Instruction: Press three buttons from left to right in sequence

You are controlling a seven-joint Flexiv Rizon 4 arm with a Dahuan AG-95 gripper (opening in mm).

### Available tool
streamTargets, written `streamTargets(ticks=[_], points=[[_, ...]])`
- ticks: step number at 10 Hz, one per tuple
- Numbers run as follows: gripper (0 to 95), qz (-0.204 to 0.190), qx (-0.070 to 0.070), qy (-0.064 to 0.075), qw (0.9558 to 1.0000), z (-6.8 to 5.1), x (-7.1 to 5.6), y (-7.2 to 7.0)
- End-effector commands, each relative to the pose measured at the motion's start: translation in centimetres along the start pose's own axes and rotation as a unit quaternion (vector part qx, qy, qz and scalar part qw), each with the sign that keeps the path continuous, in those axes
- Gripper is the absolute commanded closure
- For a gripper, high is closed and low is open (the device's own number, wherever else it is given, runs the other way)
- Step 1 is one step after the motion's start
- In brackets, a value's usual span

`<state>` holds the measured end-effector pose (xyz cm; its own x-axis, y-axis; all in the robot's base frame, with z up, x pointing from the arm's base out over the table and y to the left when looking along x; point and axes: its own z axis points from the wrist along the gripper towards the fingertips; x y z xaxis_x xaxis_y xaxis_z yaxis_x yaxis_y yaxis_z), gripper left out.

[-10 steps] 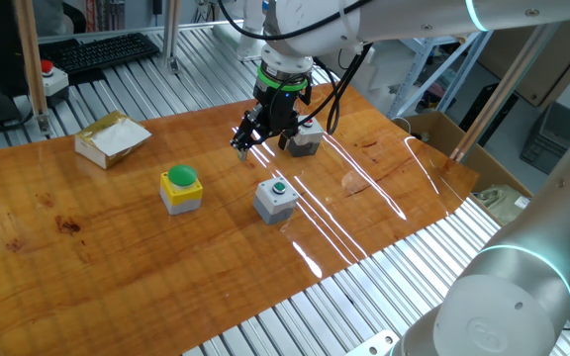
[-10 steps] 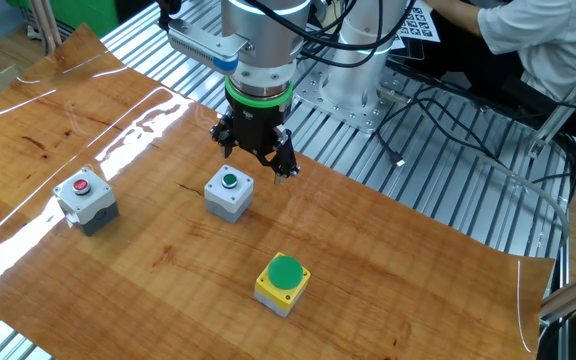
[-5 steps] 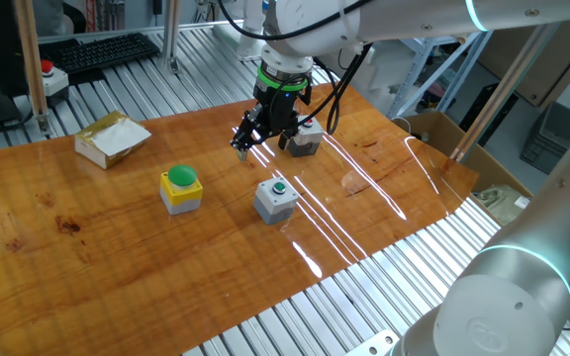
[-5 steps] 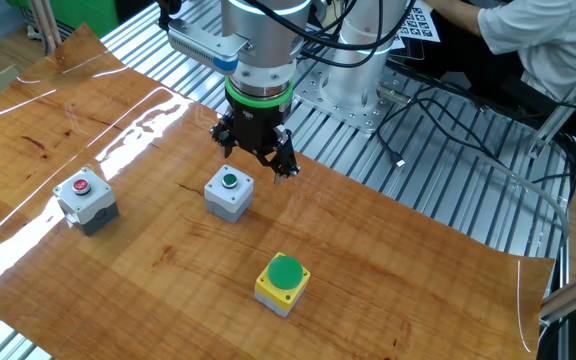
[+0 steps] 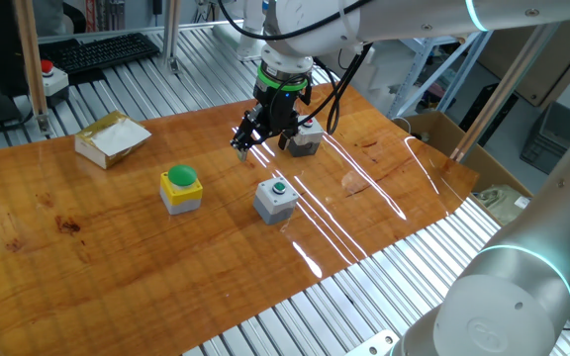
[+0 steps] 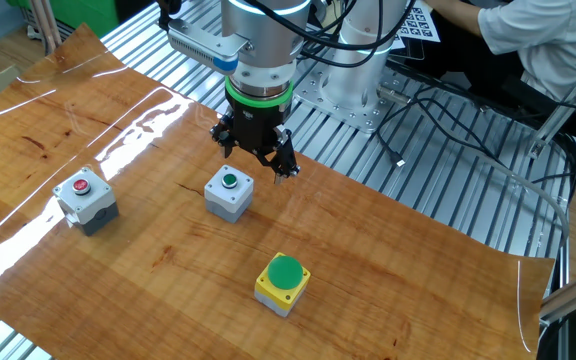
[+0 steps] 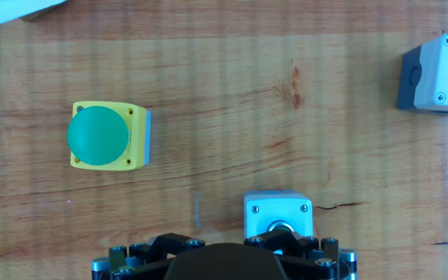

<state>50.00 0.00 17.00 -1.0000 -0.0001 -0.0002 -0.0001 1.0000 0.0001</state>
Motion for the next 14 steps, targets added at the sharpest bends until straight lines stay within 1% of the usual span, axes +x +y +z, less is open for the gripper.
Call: streamTargets(ticks=[1, 14], points=[[95.0, 0.012, -0.015, 0.005, 0.9998, 0.0, 0.0, 0.0], [95.0, 0.008, -0.014, 0.005, 0.9999, 0.01, 0.0, 0.18]])
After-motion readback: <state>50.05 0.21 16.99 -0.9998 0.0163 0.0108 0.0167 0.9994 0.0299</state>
